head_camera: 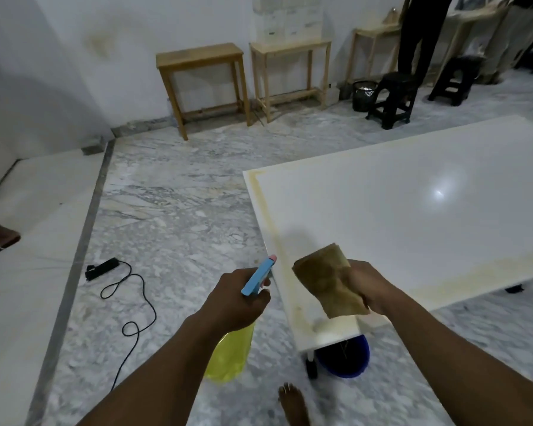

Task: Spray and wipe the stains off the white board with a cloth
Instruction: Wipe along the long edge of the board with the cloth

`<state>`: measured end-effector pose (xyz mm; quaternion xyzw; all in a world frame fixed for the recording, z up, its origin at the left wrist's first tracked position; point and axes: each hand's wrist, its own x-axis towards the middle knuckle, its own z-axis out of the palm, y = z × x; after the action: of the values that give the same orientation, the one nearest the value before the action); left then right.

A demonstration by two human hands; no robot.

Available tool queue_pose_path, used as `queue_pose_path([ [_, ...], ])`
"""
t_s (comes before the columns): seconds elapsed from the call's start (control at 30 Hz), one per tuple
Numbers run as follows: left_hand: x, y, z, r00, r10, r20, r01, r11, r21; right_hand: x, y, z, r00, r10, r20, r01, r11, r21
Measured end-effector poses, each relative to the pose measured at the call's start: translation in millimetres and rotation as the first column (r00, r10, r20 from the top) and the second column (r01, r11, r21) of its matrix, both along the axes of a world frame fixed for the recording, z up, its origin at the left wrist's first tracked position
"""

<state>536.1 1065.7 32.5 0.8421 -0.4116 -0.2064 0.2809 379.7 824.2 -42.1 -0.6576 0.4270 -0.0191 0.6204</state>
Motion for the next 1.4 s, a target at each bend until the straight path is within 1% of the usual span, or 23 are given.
queue_pose_path([
  [0.03, 4.2, -4.0, 2.2, 1.000, -0.005, 0.009, 0.005, 1.000, -0.004, -0.7, -8.6, 6.5, 0.992, -0.107, 0.060, 0.095, 0.978, 0.185],
  [0.07, 9.1, -8.4, 4.1, 1.000, -0.007, 0.012, 0.007, 1.000, -0.008, -2.1, -16.8, 8.8, 0.971, -0.211, 0.110, 0.158, 0.917, 0.367],
  [0.1, 15.5, -15.2, 6.0, 1.000, -0.008, 0.010, 0.008, 1.000, -0.008, -1.7, -24.1, 11.3, 0.945, -0.296, 0.140, 0.187, 0.839, 0.510],
  [0.13, 23.8, -23.7, 7.3, 1.000, -0.013, 0.009, 0.013, 1.000, 0.000, 1.4, -32.2, 11.2, 0.923, -0.354, 0.153, 0.199, 0.776, 0.599],
  [0.17, 31.1, -32.4, 8.9, 1.000, -0.020, 0.007, 0.020, 1.000, 0.008, 5.2, -36.9, 11.6, 0.909, -0.385, 0.161, 0.198, 0.737, 0.646],
  [0.23, 49.8, -56.0, 11.6, 0.999, -0.054, -0.004, 0.054, 0.998, 0.035, 22.9, -48.6, 11.8, 0.897, -0.408, 0.173, 0.190, 0.707, 0.681],
  [0.33, 74.3, -95.9, 13.4, 0.984, -0.170, 0.046, 0.162, 0.976, 0.148, 58.2, -64.6, 18.8, 0.903, -0.383, 0.195, 0.164, 0.727, 0.667],
  [0.4, 88.3, -121.7, 13.9, 0.977, -0.207, 0.054, 0.191, 0.958, 0.213, 83.2, -79.1, 24.1, 0.915, -0.341, 0.216, 0.128, 0.752, 0.647],
  [0.5, 107.8, -151.8, 15.7, 0.970, -0.233, 0.065, 0.212, 0.949, 0.234, 118.3, -103.7, 36.1, 0.928, -0.283, 0.243, 0.063, 0.762, 0.645],
  [0.6, 123.9, -170.9, 16.3, 0.970, -0.223, 0.100, 0.196, 0.953, 0.231, 145.2, -124.6, 45.6, 0.936, -0.254, 0.243, 0.045, 0.773, 0.633],
  [0.73, 143.1, -184.7, 17.5, 0.945, -0.224, 0.239, 0.153, 0.947, 0.281, 170.6, -137.9, 52.8, 0.941, -0.240, 0.239, 0.042, 0.785, 0.619],
  [0.77, 148.4, -186.5, 17.3, 0.943, -0.218, 0.250, 0.147, 0.950, 0.277, 175.0, -138.3, 55.8, 0.941, -0.229, 0.249, 0.028, 0.785, 0.619],
  [0.9, 168.8, -185.1, 14.1, 0.979, -0.153, 0.134, 0.124, 0.970, 0.207, 184.9, -132.5, 64.4, 0.939, -0.216, 0.268, 0.011, 0.797, 0.604],
  [0.93, 171.5, -183.0, 14.0, 0.978, -0.159, 0.136, 0.128, 0.969, 0.211, 186.1, -130.1, 64.3, 0.942, -0.218, 0.255, 0.025, 0.804, 0.594],
  [1.07, 175.4, -170.7, 13.4, 0.946, -0.205, 0.250, 0.135, 0.954, 0.269, 187.3, -113.8, 65.8, 0.956, -0.222, 0.192, 0.084, 0.833, 0.547],
  [1.1, 176.5, -165.3, 13.9, 0.947, -0.212, 0.240, 0.147, 0.954, 0.262, 186.5, -106.3, 65.9, 0.962, -0.211, 0.174, 0.088, 0.842, 0.532],
  [1.17, 179.3, -154.6, 15.8, 0.966, -0.211, 0.146, 0.176, 0.959, 0.221, 183.3, -94.8, 61.6, 0.977, -0.181, 0.111, 0.104, 0.864, 0.493],
  [1.23, 185.8, -134.1, 19.3, 0.976, -0.206, 0.074, 0.191, 0.966, 0.173, 183.4, -80.4, 54.0, 0.989, -0.146, 0.022, 0.124, 0.902, 0.413],
  [1.33, 197.2, -103.2, 20.8, 0.977, -0.200, 0.068, 0.191, 0.975, 0.118, 187.2, -58.1, 45.9, 0.990, -0.060, -0.127, 0.093, 0.958, 0.271],
  [1.4, 206.9, -88.1, 21.0, 0.979, -0.195, 0.064, 0.189, 0.977, 0.100, 193.4, -46.1, 45.1, 0.986, 0.003, -0.169, 0.034, 0.976, 0.216],
])
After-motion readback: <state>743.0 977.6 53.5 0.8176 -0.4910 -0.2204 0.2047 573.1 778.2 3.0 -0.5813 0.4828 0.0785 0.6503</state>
